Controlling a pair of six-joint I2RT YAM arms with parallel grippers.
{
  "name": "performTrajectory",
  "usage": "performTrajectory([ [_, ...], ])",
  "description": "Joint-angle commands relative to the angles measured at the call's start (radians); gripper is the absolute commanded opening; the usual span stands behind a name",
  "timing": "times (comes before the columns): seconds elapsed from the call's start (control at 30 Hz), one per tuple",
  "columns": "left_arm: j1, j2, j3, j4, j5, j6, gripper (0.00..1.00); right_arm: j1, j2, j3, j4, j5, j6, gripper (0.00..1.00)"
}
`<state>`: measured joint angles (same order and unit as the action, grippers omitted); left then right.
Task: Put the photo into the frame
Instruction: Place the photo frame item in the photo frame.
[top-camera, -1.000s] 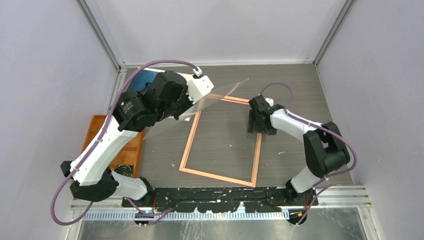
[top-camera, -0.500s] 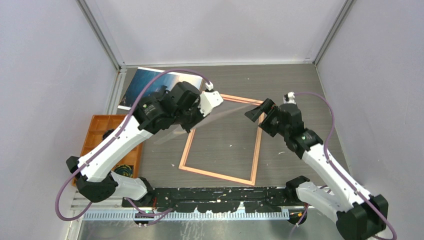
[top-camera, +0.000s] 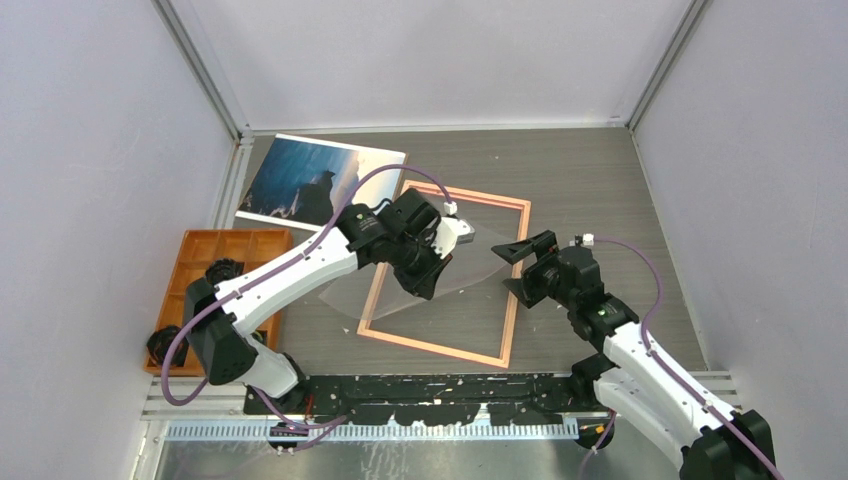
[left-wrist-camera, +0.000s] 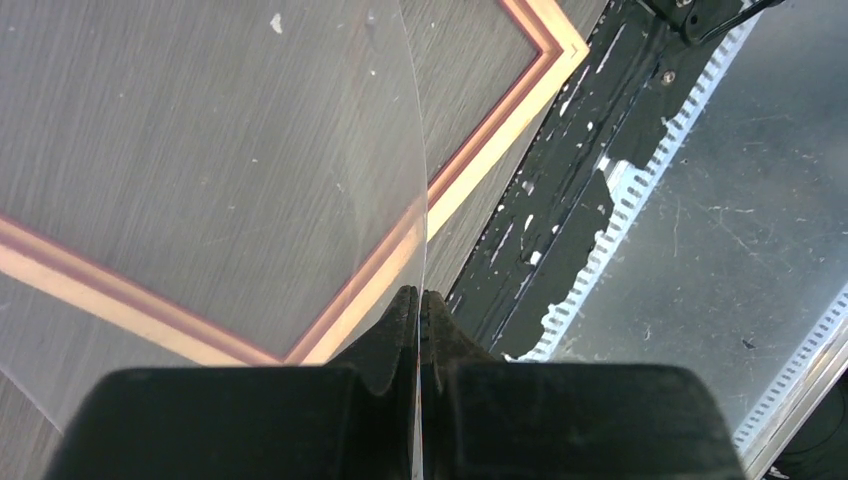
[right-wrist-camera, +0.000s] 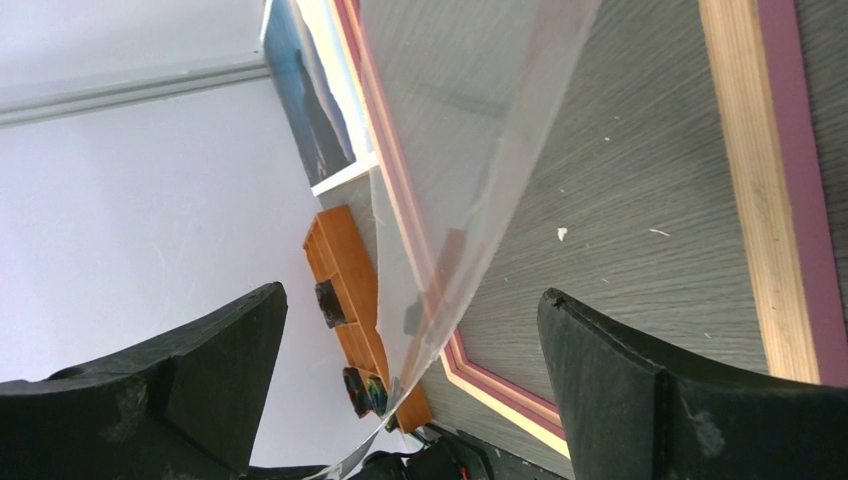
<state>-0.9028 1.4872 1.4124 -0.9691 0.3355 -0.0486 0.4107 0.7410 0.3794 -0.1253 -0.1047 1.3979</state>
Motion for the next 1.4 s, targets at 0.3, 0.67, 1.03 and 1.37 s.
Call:
performTrajectory([
  [0.3,-0.003,-0.003,-0.039,0.067,0.152,-0.052,0.01,0.083,0.217,-0.046,0.244,0.1,0.05,1.0],
  [0.67,0.014,-0.008,0.035,-0.084,0.308,0.036,0.86,0.083,0.433,-0.123,0.524,0.139,0.009,0.58],
  [1.03,0.497,0.16,0.241,-0.173,0.009,0.232,0.8,0.078,0.463,-0.178,0.643,0.137,-0.086,0.46],
  [1.37,0.548,0.307,-0.045,0.224,-0.557,0.383,0.64,0.071,0.541,-0.18,0.815,0.033,-0.1,0.29],
])
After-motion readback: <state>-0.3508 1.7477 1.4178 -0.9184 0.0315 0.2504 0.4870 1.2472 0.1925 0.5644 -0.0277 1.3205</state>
